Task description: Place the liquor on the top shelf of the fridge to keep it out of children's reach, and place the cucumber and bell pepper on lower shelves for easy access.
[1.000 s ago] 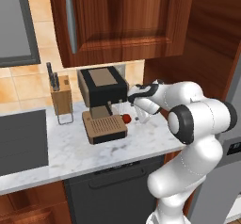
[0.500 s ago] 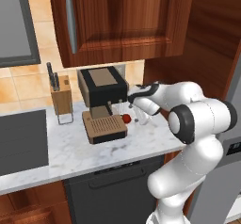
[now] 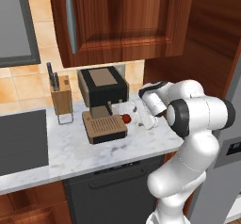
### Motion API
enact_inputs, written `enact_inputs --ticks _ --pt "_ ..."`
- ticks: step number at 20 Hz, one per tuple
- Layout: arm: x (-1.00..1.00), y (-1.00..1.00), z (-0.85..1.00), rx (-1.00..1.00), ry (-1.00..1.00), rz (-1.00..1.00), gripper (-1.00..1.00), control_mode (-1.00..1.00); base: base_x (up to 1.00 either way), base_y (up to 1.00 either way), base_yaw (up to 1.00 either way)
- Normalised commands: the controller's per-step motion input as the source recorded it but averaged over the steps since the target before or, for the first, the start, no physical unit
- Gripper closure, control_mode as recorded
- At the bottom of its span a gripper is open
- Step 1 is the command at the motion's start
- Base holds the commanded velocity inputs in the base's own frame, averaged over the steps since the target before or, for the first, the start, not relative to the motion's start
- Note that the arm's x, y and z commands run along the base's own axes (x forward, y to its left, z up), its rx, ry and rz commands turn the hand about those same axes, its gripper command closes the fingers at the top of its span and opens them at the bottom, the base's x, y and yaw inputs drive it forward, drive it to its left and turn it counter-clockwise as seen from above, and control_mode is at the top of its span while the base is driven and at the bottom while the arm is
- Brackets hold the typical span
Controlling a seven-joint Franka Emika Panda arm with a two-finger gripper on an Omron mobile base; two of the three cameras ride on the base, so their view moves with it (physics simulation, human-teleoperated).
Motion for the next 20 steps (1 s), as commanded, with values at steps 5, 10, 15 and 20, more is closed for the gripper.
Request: enact_inputs --ticks 5,10,15,20 --pt "0.12 -0.02 0.0 0.07 0.0 0.04 -1.0 -1.0 0.0 0.0 0.0" --pt "0.05 0.01 0.0 0.0 0.0 0.04 -1.0 -1.0 0.0 0.0 0.0" --pt "0.0 0.16 0.0 0.0 0.01 0.01 -1.0 -1.0 0.0 0.0 0.0" --pt "0.0 0.26 0.0 0.0 0.05 0.0 -1.0 -1.0 0.0 0.0 0.0"
